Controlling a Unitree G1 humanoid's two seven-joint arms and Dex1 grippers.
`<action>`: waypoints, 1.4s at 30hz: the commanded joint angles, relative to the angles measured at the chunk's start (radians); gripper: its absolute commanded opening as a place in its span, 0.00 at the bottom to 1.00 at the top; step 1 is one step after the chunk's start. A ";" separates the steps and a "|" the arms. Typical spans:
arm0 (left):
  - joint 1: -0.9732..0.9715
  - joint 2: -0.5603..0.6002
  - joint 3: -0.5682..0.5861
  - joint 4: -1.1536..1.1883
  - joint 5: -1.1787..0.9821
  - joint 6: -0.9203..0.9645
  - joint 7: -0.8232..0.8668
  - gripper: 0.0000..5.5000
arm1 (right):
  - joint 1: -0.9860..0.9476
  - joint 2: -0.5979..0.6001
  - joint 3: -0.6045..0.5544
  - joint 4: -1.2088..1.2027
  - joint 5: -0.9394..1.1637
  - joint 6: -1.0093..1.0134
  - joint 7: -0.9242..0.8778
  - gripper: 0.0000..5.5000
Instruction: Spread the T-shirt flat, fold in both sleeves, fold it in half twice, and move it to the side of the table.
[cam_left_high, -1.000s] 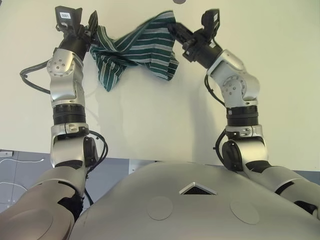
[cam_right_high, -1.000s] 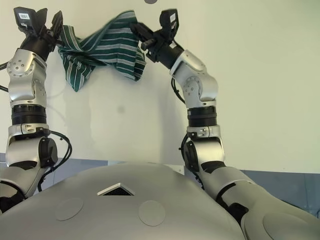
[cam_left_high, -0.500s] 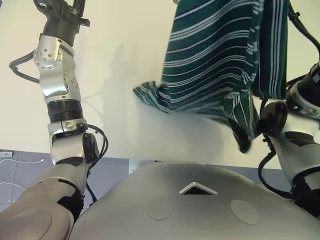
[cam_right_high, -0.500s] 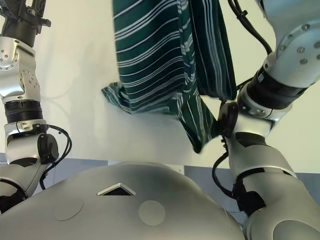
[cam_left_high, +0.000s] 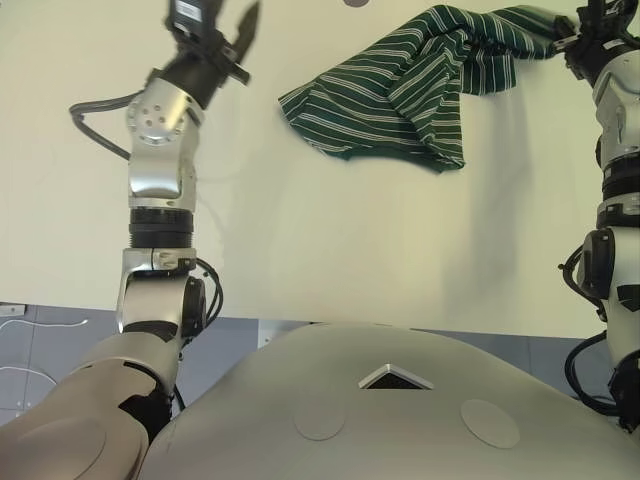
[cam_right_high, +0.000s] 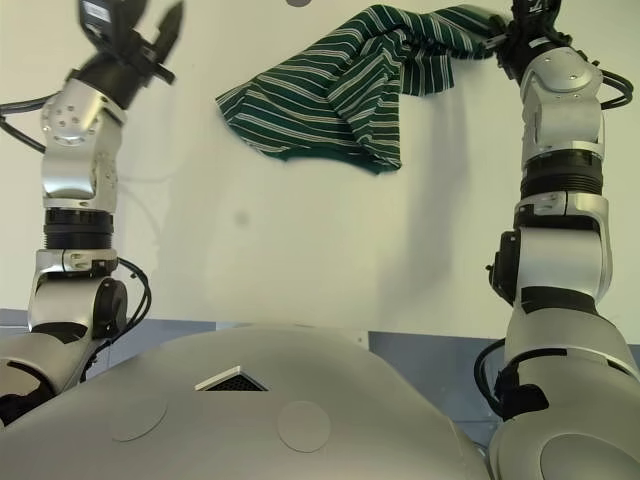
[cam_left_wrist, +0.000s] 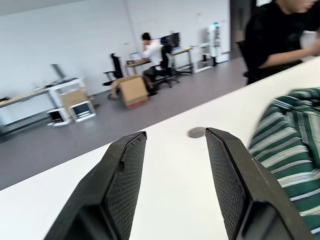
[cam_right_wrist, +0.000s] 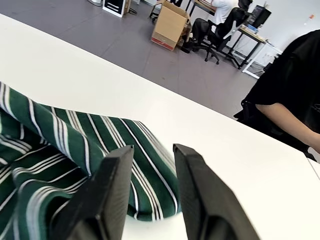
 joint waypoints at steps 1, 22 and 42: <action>0.066 0.120 -0.193 -0.079 0.118 -0.067 -0.214 0.40 | 0.100 -0.062 0.038 -0.243 -0.015 0.001 0.159 0.44; -0.018 0.152 -0.420 0.199 0.367 -0.267 -0.357 0.02 | 0.232 0.172 0.209 -0.440 -0.084 0.094 0.313 0.47; 0.012 0.170 -0.420 0.144 0.358 -0.229 -0.378 0.00 | 0.310 0.172 0.112 -0.614 -0.106 0.325 0.227 0.01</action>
